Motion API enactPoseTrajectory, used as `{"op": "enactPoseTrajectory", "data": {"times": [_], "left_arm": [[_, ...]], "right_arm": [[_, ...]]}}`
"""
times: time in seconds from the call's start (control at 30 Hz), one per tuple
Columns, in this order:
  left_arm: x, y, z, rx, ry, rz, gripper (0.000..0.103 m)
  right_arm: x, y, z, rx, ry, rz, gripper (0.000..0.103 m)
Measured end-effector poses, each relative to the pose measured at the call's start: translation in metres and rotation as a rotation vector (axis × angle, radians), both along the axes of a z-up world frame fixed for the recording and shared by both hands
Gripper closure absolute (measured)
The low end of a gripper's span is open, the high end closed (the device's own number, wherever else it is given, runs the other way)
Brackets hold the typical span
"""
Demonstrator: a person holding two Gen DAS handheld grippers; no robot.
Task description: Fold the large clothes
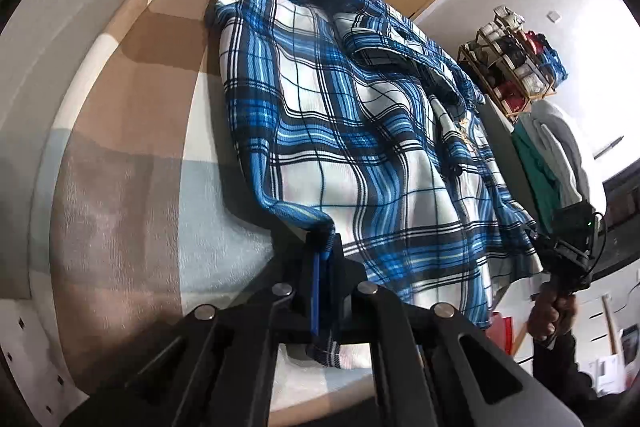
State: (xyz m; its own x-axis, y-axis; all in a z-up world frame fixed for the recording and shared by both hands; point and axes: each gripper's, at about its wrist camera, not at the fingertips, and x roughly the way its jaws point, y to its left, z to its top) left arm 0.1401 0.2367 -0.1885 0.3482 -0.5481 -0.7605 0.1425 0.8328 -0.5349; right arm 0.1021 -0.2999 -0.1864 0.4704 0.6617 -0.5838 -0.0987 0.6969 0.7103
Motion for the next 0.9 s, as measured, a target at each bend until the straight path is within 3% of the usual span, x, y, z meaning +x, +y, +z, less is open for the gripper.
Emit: {"op": "enactPoseTrajectory", "data": {"times": [0.17, 0.47, 0.63, 0.73, 0.9], "left_arm": [[-0.008, -0.004, 0.004, 0.049, 0.018, 0.009, 0.103], [-0.034, 0.007, 0.014, -0.035, 0.038, -0.010, 0.103], [-0.051, 0.012, 0.024, -0.058, 0.048, -0.019, 0.103], [-0.067, 0.016, 0.033, -0.077, 0.021, -0.015, 0.103], [-0.057, 0.013, 0.028, -0.147, -0.011, 0.002, 0.103]], "right_arm": [[-0.008, -0.006, 0.006, -0.033, -0.033, -0.036, 0.099], [-0.036, -0.017, 0.014, -0.048, -0.059, -0.128, 0.099], [-0.060, -0.016, 0.020, -0.090, -0.053, -0.120, 0.099], [-0.074, -0.018, 0.027, -0.106, -0.034, -0.119, 0.099], [-0.082, -0.024, 0.042, -0.073, -0.066, -0.130, 0.099]]}}
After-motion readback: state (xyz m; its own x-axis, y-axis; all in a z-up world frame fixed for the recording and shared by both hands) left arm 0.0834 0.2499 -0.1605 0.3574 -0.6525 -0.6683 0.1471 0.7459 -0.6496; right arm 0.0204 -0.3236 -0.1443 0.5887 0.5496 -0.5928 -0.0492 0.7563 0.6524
